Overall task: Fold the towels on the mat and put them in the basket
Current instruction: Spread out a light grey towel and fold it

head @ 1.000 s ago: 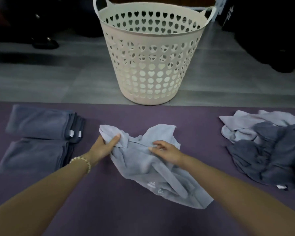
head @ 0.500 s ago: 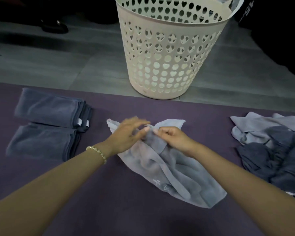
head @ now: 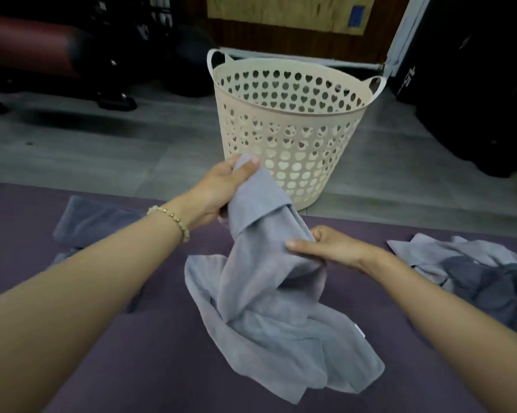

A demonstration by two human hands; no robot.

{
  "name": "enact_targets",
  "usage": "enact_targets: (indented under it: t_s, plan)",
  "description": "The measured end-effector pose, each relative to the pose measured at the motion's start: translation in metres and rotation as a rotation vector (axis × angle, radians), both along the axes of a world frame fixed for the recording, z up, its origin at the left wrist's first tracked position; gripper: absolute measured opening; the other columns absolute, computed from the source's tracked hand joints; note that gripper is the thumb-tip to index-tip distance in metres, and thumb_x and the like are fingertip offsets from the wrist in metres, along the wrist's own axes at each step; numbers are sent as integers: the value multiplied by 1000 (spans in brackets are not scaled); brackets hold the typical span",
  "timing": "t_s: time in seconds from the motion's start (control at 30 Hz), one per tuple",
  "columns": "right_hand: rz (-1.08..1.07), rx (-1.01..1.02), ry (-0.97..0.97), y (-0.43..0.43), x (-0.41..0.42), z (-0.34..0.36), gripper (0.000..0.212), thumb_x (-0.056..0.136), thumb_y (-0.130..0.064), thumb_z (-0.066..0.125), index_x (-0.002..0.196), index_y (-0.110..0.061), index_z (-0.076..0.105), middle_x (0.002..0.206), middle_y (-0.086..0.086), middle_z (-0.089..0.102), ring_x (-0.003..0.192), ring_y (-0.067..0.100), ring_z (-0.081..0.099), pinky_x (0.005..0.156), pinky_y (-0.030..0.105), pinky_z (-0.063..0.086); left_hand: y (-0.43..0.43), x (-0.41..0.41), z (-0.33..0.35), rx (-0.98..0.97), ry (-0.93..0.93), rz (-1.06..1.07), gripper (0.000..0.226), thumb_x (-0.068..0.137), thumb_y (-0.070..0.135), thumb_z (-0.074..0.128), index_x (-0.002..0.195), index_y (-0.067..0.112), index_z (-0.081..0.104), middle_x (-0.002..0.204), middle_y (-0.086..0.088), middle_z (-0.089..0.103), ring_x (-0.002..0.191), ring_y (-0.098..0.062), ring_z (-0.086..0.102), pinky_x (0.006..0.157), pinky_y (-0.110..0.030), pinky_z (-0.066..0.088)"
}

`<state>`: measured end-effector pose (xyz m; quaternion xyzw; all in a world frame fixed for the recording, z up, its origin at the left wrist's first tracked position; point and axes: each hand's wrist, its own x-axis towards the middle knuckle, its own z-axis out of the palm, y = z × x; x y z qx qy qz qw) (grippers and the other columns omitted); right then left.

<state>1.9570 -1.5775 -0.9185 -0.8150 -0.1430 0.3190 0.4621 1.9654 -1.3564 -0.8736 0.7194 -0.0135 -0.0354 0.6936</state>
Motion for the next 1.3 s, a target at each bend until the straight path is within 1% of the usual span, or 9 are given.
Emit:
enact_targets:
  t_s: [0.27,0.43,0.6,0.7,0.8,0.97,1.1,1.2,1.3]
  plan:
    - [-155,390,23,-3,17,110,38,73,-45,67,96,-15,73,100,5,72,90,13,66,78,19,53,78,22,116,-161,-91,400,25,102,29,38,111,12,53,113,-8,62,104,-18,60,88,-28,50]
    - [-203,461,-170,46,24,189,38,74,-42,61,94,-12,71,97,7,73,91,18,66,89,28,48,43,0,151,154,-185,118,29,103,16,29,96,15,58,92,6,61,80,5,54,75,-13,43]
    - [-156,560,-192,74,24,247,28,93,-30,54,90,-6,69,85,9,73,79,16,69,73,24,56,11,-13,175,275,-185,-286,52,93,61,33,111,19,59,112,5,59,102,1,55,99,-19,38]
    - [-168,591,-178,71,22,266,31,84,-36,60,90,-7,71,89,12,73,82,19,70,74,25,57,18,-10,195,195,-63,-348,79,66,85,47,111,20,58,101,-4,53,89,-20,47,89,-30,37]
    - [-145,571,-166,63,19,269,37,77,-42,63,99,-14,72,101,11,72,88,17,67,81,26,53,21,-10,215,56,-72,-226,42,81,59,55,93,22,71,88,-3,71,76,-14,67,73,-23,51]
    - [124,352,-16,33,9,229,49,56,-53,85,80,-18,63,59,-6,53,52,7,47,54,16,41,54,5,228,-369,-38,104,51,80,55,64,101,8,63,91,-13,70,79,-21,70,73,-31,59]
    - [11,335,-100,36,4,186,87,49,-55,87,119,-15,56,94,-1,65,84,9,64,80,21,51,58,0,221,-290,7,90,47,82,53,63,97,9,66,77,-7,72,68,-16,71,60,-23,57]
    - [-82,394,-222,58,10,188,84,62,-53,77,135,-23,46,132,-2,53,121,6,52,99,23,45,38,-9,212,-160,58,15,41,84,48,63,93,8,67,75,-7,73,68,-15,70,58,-21,55]
    - [-13,419,-105,74,13,187,66,70,-51,75,127,-30,51,133,-11,54,126,6,48,109,33,35,34,-8,203,-181,40,45,46,84,47,64,104,6,66,84,-9,74,76,-16,71,62,-22,56]
